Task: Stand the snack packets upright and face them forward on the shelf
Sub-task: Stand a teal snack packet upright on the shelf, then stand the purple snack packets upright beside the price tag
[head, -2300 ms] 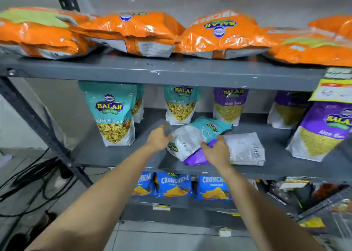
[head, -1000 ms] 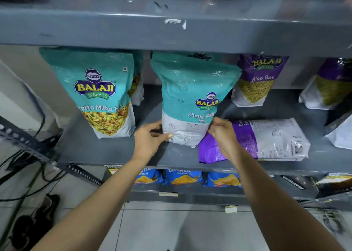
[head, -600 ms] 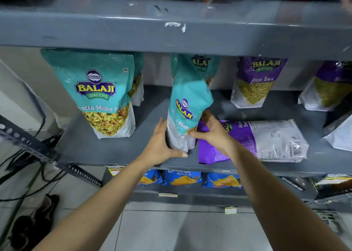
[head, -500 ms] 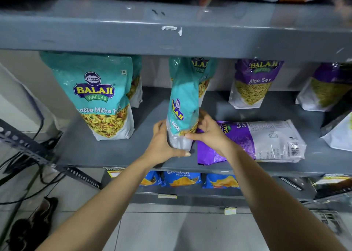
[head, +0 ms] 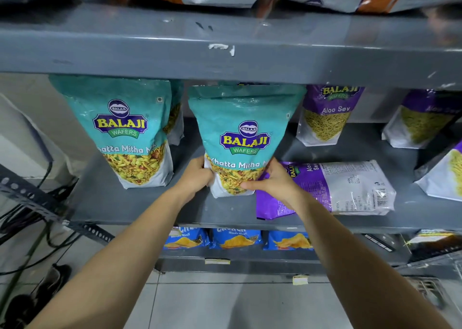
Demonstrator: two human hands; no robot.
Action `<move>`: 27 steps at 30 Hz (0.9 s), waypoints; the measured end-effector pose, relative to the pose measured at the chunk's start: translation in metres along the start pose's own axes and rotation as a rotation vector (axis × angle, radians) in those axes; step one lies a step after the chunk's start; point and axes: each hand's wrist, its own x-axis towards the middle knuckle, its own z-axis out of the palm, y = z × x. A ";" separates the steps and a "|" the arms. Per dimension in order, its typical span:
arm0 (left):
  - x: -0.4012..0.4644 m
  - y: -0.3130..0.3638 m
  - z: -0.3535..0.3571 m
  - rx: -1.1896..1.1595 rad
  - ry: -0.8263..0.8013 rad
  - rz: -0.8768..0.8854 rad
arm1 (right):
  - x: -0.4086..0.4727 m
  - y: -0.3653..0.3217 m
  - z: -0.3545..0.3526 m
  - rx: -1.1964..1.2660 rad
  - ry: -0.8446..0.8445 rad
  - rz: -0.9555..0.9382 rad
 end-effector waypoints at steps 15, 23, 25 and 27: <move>-0.022 0.042 0.013 -0.255 0.374 0.428 | -0.015 -0.082 -0.020 0.483 0.137 -0.315; -0.070 -0.002 0.110 0.022 0.658 0.318 | -0.025 -0.046 -0.130 -0.121 0.107 -0.216; -0.072 -0.004 0.137 0.117 0.424 0.152 | -0.021 -0.029 -0.165 -0.423 0.116 -0.132; -0.074 -0.002 0.170 0.127 0.221 0.033 | -0.018 -0.020 -0.193 -0.734 0.037 -0.009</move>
